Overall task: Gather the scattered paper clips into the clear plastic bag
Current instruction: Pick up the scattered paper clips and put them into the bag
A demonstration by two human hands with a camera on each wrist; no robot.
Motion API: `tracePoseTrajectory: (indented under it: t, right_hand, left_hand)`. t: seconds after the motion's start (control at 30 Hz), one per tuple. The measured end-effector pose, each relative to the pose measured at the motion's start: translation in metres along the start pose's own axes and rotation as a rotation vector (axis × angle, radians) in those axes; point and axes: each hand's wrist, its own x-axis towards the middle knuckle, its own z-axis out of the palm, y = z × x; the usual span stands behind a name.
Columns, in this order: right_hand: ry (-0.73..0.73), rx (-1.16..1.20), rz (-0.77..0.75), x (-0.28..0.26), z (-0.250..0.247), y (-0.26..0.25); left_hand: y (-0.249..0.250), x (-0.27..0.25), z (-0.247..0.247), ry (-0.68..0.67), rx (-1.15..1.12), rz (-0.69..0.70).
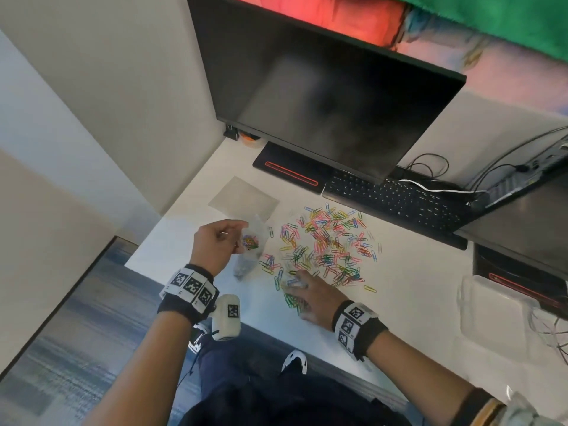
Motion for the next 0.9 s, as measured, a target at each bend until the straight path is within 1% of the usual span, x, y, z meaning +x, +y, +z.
tracePoseTrajectory:
  t: [0.03, 0.1, 0.17, 0.2, 0.23, 0.27, 0.33, 0.4, 0.47, 0.53, 0.57, 0.63, 0.67, 0.7, 0.77, 0.83, 0.9]
  right_hand:
    - [-0.025, -0.072, -0.036, 0.001, 0.003, 0.001]
    - [-0.018, -0.149, -0.109, 0.003, 0.005, 0.003]
    - [-0.008, -0.199, -0.083, 0.003, 0.003, 0.005]
    - [-0.033, -0.228, -0.067, 0.004, 0.001, 0.008]
    - [-0.053, -0.222, -0.046, 0.003, -0.001, 0.01]
    - [-0.035, -0.182, -0.032, 0.003, -0.002, 0.012]
    - [0.049, -0.02, 0.036, 0.003, -0.004, 0.015]
    - [0.163, 0.155, 0.12, 0.003, -0.007, 0.018]
    - [0.266, 0.355, 0.253, 0.002, -0.017, 0.02]
    - [0.307, 0.554, 0.379, 0.002, -0.027, 0.027]
    - [0.324, 0.637, 0.409, 0.003, -0.033, 0.03]
    - [0.379, 0.794, 0.428, 0.003, -0.051, 0.027]
    - [0.407, 0.879, 0.414, 0.005, -0.062, 0.022]
    - [0.429, 0.971, 0.379, 0.007, -0.073, 0.017]
    - [0.428, 1.119, 0.31, 0.014, -0.093, 0.001]
    - [0.404, 1.163, 0.274, 0.026, -0.101, -0.014]
    - [0.411, 1.081, 0.301, 0.038, -0.096, -0.027]
  left_hand:
    - [-0.002, -0.001, -0.001, 0.004, -0.002, -0.006]
    - [-0.006, -0.001, 0.0, 0.005, -0.014, -0.015]
    - [-0.007, 0.0, 0.002, 0.001, -0.02, -0.018]
    - [-0.008, 0.0, 0.004, -0.004, -0.019, -0.018]
    - [-0.009, 0.0, 0.006, -0.011, -0.015, -0.018]
    - [-0.009, 0.0, 0.008, -0.021, -0.011, -0.016]
    - [-0.011, -0.002, 0.013, -0.039, -0.008, -0.016]
    - [-0.012, -0.005, 0.018, -0.051, -0.006, -0.021]
    - [-0.012, -0.007, 0.024, -0.064, -0.005, -0.033]
    - [-0.01, -0.009, 0.03, -0.08, -0.008, -0.038]
    - [-0.01, -0.009, 0.033, -0.087, -0.01, -0.037]
    - [-0.01, -0.01, 0.037, -0.097, -0.017, -0.043]
    - [-0.01, -0.01, 0.039, -0.102, -0.024, -0.048]
    - [-0.011, -0.01, 0.04, -0.105, -0.034, -0.055]
    - [-0.012, -0.01, 0.044, -0.113, -0.059, -0.068]
    - [-0.013, -0.009, 0.047, -0.126, -0.064, -0.068]
    - [-0.014, -0.01, 0.048, -0.134, -0.067, -0.067]
